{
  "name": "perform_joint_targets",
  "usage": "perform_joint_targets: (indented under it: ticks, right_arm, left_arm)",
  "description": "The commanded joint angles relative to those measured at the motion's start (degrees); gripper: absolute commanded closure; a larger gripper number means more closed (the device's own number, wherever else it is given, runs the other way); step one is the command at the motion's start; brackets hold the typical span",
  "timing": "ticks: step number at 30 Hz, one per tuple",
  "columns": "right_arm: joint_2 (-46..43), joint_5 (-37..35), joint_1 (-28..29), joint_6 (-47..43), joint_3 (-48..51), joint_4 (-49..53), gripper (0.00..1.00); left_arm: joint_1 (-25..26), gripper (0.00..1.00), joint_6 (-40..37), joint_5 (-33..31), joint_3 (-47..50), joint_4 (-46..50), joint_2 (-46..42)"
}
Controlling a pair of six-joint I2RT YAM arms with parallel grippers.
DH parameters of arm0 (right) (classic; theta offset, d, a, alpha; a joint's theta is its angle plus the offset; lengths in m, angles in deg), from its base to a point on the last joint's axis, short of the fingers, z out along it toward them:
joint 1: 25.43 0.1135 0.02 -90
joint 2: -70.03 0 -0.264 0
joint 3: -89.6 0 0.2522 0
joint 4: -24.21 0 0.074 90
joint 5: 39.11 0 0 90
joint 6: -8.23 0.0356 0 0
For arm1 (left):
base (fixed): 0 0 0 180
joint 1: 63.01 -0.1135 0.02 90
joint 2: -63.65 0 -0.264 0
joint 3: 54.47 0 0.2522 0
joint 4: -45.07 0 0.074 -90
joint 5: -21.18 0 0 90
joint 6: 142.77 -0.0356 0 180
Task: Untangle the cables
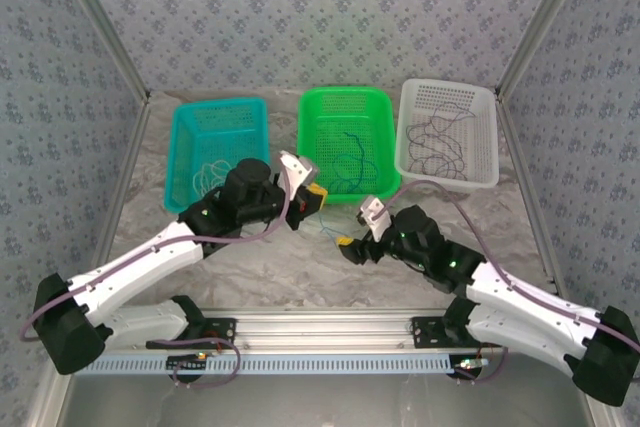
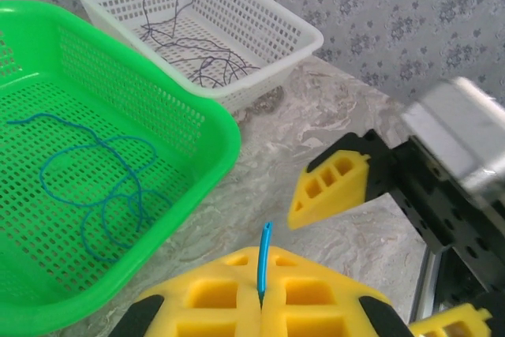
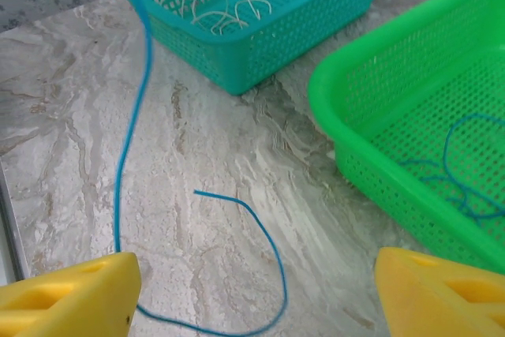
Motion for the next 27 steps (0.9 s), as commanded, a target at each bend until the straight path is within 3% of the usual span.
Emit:
perform_joint_targets:
  ticks: [1, 12, 15, 23, 27]
  right_arm:
    - [-0.3, 1.5, 1.1, -5.0, -1.1, -0.5, 0.20]
    - [11.8, 4.3, 2.9, -8.8, -6.8, -6.2, 0.19]
    - [14.3, 4.4, 2.6, -9.7, -8.1, -7.3, 0.24]
    - [19.6, 9.5, 1.7, -6.5, -9.2, -8.3, 0.70]
    - [21.3, 9.3, 1.5, -4.1, -8.3, -9.9, 0.80]
  left_arm:
    - [-0.5, 1.00, -1.2, 4.3, -2.8, 0.6, 0.7]
    - [-0.4, 1.00, -1.0, 9.6, -5.3, 0.3, 2.2]
    - [-0.4, 1.00, -0.8, 10.6, -5.7, 0.1, 2.0]
    - [-0.6, 1.00, 0.4, 7.6, -6.4, -1.7, -0.4]
    - [-0.8, 1.00, 0.5, 7.8, -7.6, -2.4, -1.2]
